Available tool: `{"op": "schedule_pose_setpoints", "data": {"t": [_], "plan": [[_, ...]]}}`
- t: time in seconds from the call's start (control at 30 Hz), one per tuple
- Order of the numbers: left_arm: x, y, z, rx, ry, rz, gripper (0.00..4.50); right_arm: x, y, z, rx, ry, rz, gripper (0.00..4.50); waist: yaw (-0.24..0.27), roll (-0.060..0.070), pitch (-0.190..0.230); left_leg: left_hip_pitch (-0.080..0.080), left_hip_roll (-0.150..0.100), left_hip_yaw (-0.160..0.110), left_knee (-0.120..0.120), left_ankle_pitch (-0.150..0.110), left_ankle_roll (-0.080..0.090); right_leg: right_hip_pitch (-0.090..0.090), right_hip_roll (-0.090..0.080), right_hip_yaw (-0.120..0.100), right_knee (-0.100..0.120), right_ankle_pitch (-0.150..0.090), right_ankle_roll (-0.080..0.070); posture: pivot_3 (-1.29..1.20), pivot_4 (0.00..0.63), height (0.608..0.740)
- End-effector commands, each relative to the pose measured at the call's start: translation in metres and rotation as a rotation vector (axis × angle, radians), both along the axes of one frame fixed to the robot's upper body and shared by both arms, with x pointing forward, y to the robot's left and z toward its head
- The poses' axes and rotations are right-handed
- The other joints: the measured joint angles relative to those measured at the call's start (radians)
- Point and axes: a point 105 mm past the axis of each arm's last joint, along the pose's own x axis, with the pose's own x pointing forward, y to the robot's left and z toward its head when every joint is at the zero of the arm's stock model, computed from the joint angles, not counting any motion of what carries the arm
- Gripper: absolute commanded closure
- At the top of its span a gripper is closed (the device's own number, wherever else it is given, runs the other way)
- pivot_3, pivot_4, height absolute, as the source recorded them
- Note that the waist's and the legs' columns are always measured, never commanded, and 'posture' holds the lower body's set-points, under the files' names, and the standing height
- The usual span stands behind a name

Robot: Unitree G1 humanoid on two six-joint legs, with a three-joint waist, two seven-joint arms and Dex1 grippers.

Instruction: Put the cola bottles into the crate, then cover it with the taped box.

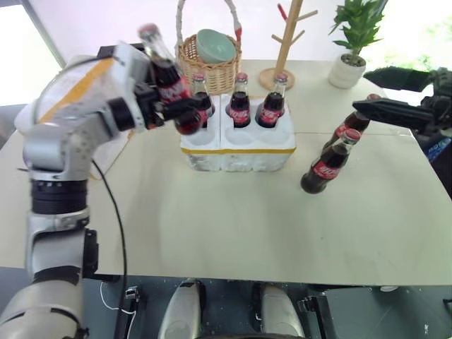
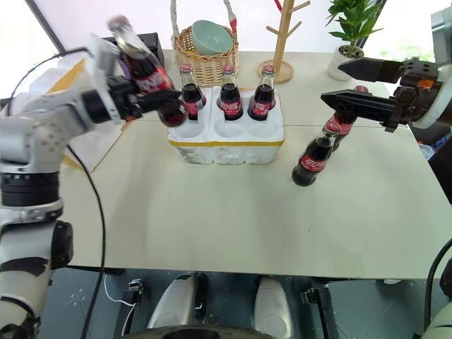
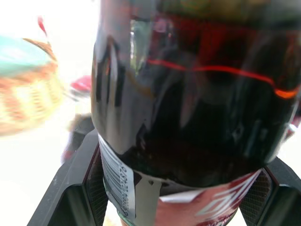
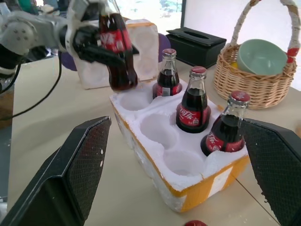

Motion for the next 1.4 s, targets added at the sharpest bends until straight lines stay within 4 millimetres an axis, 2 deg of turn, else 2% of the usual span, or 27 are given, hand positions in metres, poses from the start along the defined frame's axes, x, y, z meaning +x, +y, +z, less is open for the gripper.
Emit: {"op": "schedule_pose_setpoints", "data": {"t": [0.03, 0.13, 0.27, 0.37, 0.57, 0.67, 0.7, 0.8, 0.9, 0.97, 1.03, 1.1, 1.2, 1.27, 1.33, 1.4], "plan": [[0.006, -0.001, 0.014, 0.039, -0.115, 0.007, 1.67, -0.007, 0.000, 0.011, 0.019, -0.062, 0.002, 0.00, -0.005, 0.000, 0.000, -0.001, 0.000, 0.000, 0.000, 0.000, 0.000, -0.001, 0.000, 0.000, 0.000, 0.000, 0.000, 0.00, 0.150, 0.736], [0.017, -0.001, -0.006, 0.100, -0.111, 0.032, 1.67, -0.008, 0.001, 0.007, 0.032, -0.056, -0.004, 0.00, -0.005, 0.001, 0.000, -0.001, 0.000, 0.000, 0.000, 0.000, 0.000, -0.001, 0.000, 0.000, 0.000, 0.000, 0.000, 0.00, 0.150, 0.736], [0.024, 0.001, -0.020, 0.158, -0.130, 0.064, 1.67, -0.010, 0.001, 0.003, 0.041, -0.052, -0.012, 0.00, 0.000, 0.000, 0.000, -0.001, 0.000, 0.001, 0.000, 0.000, 0.000, -0.001, 0.000, 0.000, 0.000, 0.000, 0.000, 0.00, 0.150, 0.736], [0.023, -0.002, -0.025, 0.159, -0.124, 0.054, 1.67, -0.009, 0.001, 0.001, 0.047, -0.048, -0.020, 0.00, 0.000, 0.000, 0.000, -0.001, 0.000, 0.001, 0.000, 0.000, 0.000, -0.002, 0.000, 0.000, 0.000, 0.000, 0.000, 0.00, 0.150, 0.736], [0.022, -0.013, -0.051, 0.139, -0.042, 0.044, 1.67, -0.006, -0.001, -0.003, 0.045, -0.046, -0.032, 0.00, 0.003, 0.000, 0.000, -0.001, 0.000, 0.001, 0.000, 0.000, 0.000, -0.001, 0.000, 0.000, 0.000, 0.000, 0.000, 0.00, 0.150, 0.736], [0.025, -0.009, -0.062, 0.127, -0.004, 0.075, 0.23, -0.004, -0.001, -0.004, 0.036, -0.048, -0.032, 0.00, 0.006, 0.000, 0.000, -0.001, 0.000, 0.000, 0.001, 0.000, 0.000, 0.000, -0.001, 0.000, 0.000, 0.000, 0.000, 0.00, 0.150, 0.736], [0.025, -0.008, -0.064, 0.128, -0.002, 0.078, 0.06, -0.003, -0.001, -0.004, 0.030, -0.050, -0.035, 0.00, 0.005, 0.000, 0.000, -0.001, 0.000, 0.000, 0.001, 0.000, 0.000, 0.000, -0.001, 0.000, 0.000, 0.000, 0.000, 0.00, 0.150, 0.736], [0.022, -0.006, -0.060, 0.114, -0.012, 0.073, 0.06, -0.001, -0.003, -0.004, 0.019, -0.059, -0.044, 0.00, 0.004, 0.001, -0.001, 0.000, 0.000, 0.000, 0.001, 0.000, 0.000, 0.001, -0.001, 0.000, 0.000, 0.000, 0.000, 0.00, 0.150, 0.736], [0.016, 0.002, -0.041, 0.047, -0.028, 0.074, 0.06, -0.001, -0.012, -0.003, 0.037, -0.067, -0.085, 0.00, 0.003, 0.001, -0.001, 0.000, 0.000, 0.000, 0.001, 0.000, 0.000, 0.001, 0.000, 0.000, 0.001, 0.000, 0.000, 0.00, 0.150, 0.736], [0.008, 0.008, -0.027, 0.006, -0.047, 0.048, 0.06, -0.004, -0.019, -0.002, 0.042, -0.069, -0.110, 0.00, 0.003, 0.001, -0.001, 0.000, 0.000, 0.000, 0.001, 0.000, 0.000, 0.000, 0.000, 0.000, 0.001, 0.000, 0.000, 0.00, 0.150, 0.736], [-0.015, 0.021, -0.002, -0.070, -0.059, -0.026, 0.06, -0.017, -0.038, 0.002, 0.065, -0.068, -0.154, 0.00, 0.003, 0.000, 0.000, 0.000, 0.000, 0.000, 0.001, 0.000, 0.000, 0.000, 0.000, 0.000, 0.000, 0.000, 0.000, 0.00, 0.150, 0.736], [-0.034, 0.030, 0.014, -0.099, -0.063, -0.080, 0.06, -0.029, -0.051, 0.003, 0.084, -0.063, -0.190, 0.00, 0.003, 0.001, 0.000, -0.002, 0.000, 0.000, 0.000, 0.000, 0.000, -0.002, 0.000, 0.000, 0.000, 0.000, 0.000, 0.00, 0.150, 0.736], [-0.078, 0.048, 0.035, -0.107, -0.041, -0.205, 0.06, -0.050, -0.077, -0.023, 0.065, -0.006, -0.315, 0.00, 0.005, 0.000, 0.000, -0.001, 0.000, 0.000, 0.000, 0.000, 0.000, -0.001, 0.000, 0.000, 0.000, 0.000, 0.000, 0.00, 0.150, 0.736], [-0.100, 0.050, 0.036, -0.077, -0.013, -0.277, 0.06, -0.058, -0.083, -0.038, 0.066, 0.024, -0.370, 0.00, 0.004, 0.001, -0.001, 0.001, 0.000, 0.000, 0.000, 0.000, 0.000, 0.002, -0.001, 0.000, -0.001, 0.000, 0.000, 0.00, 0.150, 0.736], [-0.119, 0.045, 0.026, -0.012, 0.031, -0.343, 0.06, -0.064, -0.083, -0.061, 0.051, 0.043, -0.423, 0.00, 0.005, 0.001, -0.001, 0.004, 0.000, 0.000, 0.000, 0.000, 0.000, 0.005, -0.001, 0.000, -0.001, 0.000, 0.000, 0.00, 0.150, 0.736], [-0.128, 0.040, 0.015, 0.039, 0.069, -0.372, 0.06, -0.066, -0.080, -0.078, 0.066, 0.048, -0.469, 0.00, 0.005, 0.002, -0.001, 0.013, 0.000, 0.000, 0.000, 0.000, 0.000, 0.014, 0.000, 0.000, -0.001, 0.000, 0.000, 0.00, 0.150, 0.736]]}}
